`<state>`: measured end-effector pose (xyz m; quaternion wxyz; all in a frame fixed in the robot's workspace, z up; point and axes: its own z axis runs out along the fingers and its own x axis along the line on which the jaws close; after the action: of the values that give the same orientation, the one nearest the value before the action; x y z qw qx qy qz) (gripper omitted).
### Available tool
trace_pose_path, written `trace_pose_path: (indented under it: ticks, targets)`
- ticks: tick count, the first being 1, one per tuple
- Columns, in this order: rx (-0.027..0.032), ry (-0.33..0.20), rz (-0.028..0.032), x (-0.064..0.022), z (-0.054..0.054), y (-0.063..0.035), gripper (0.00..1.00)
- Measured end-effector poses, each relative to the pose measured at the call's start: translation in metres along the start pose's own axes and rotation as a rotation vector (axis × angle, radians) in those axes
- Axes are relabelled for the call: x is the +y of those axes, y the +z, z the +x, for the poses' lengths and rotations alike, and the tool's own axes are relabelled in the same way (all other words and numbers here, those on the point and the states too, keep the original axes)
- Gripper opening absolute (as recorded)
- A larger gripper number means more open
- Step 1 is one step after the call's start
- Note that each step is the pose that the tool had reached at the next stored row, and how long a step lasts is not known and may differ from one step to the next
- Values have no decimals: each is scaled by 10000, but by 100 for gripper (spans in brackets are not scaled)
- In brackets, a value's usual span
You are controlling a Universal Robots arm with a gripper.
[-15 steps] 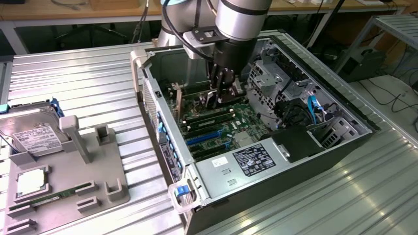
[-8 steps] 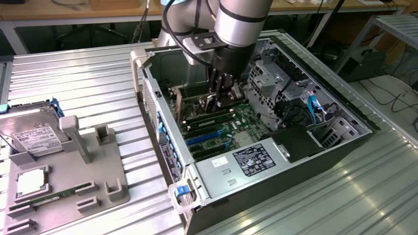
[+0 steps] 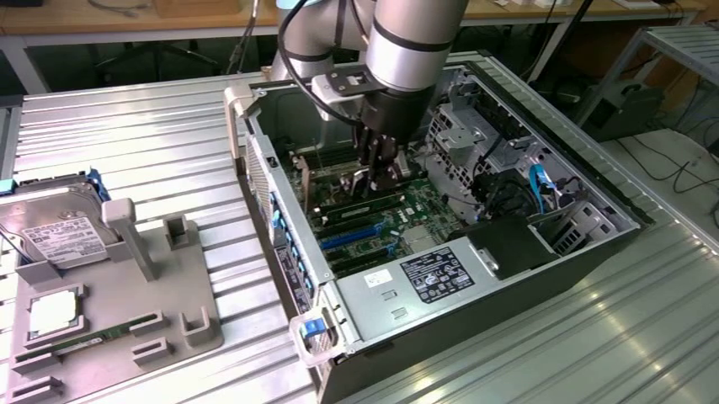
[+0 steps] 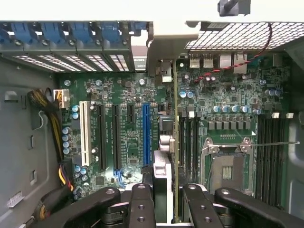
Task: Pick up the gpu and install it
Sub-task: 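Insert the gpu into the slot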
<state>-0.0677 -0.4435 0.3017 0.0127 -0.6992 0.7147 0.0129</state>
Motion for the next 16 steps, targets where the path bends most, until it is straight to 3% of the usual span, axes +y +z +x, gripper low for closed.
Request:
trace_pose_path:
  ticks: [10, 16]
  targets:
    - [0, 137, 0, 25, 49, 99, 28]
    - [1, 145, -71, 25, 65, 132, 28]
